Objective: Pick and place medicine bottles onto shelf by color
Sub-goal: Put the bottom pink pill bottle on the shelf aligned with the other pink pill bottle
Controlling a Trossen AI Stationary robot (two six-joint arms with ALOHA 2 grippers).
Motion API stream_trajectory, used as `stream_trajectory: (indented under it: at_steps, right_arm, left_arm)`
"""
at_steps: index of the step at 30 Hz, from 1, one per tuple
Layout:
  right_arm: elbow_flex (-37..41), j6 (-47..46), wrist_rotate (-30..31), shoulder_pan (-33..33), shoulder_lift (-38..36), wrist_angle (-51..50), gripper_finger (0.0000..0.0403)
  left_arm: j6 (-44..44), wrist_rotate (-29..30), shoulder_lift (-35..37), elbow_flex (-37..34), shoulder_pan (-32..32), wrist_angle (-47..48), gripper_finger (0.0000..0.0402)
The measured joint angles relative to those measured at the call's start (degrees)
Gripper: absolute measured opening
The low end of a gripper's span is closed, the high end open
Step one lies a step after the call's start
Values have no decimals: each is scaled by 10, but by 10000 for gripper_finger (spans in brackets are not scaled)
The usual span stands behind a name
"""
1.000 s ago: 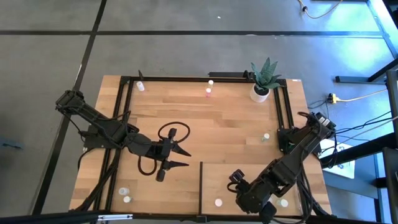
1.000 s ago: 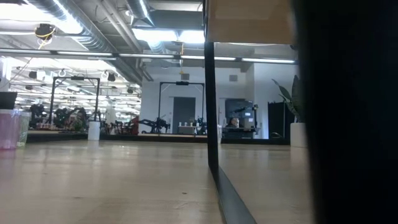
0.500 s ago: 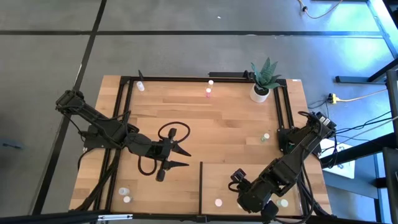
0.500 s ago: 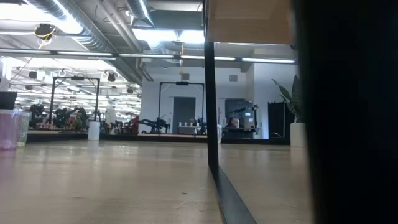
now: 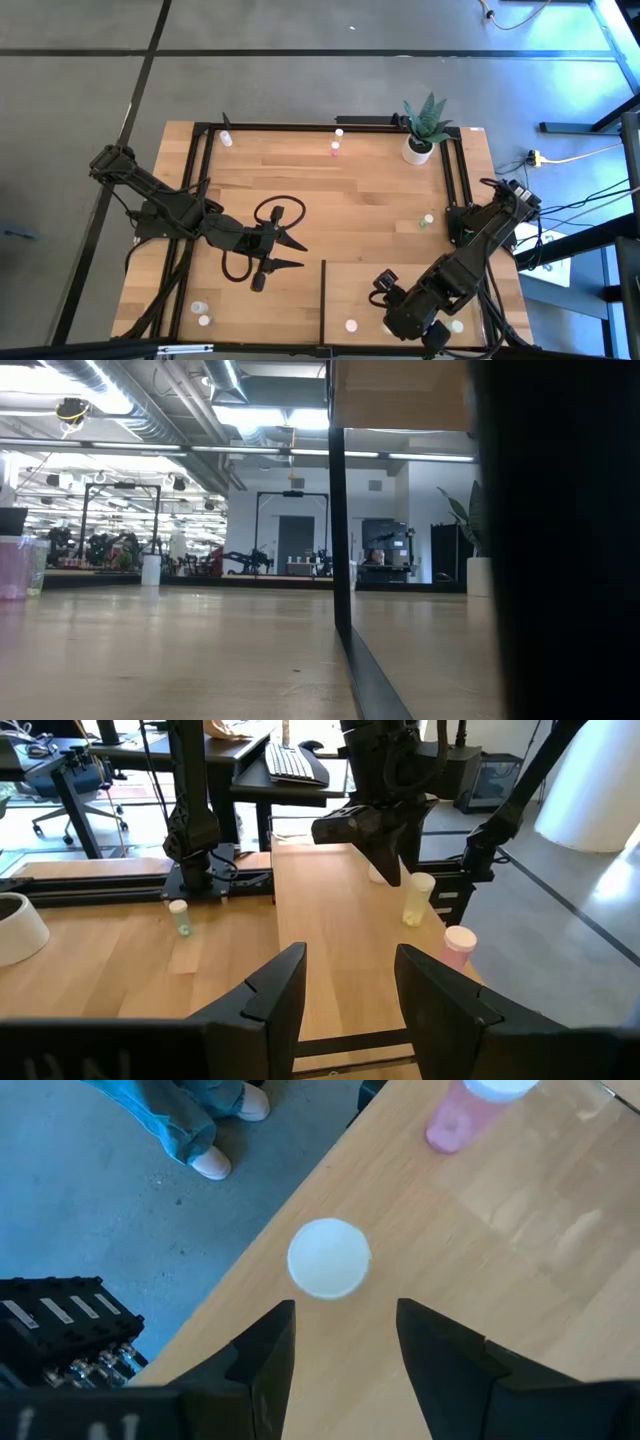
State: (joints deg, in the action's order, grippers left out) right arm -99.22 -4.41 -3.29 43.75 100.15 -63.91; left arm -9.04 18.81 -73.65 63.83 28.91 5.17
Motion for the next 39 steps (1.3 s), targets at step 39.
stream_trajectory:
  at_steps: [39]
  right_arm:
    - [0,0,183,-29,-197,-12,178]
  left_arm:
    - [-325,-20,53,0,22,263,147]
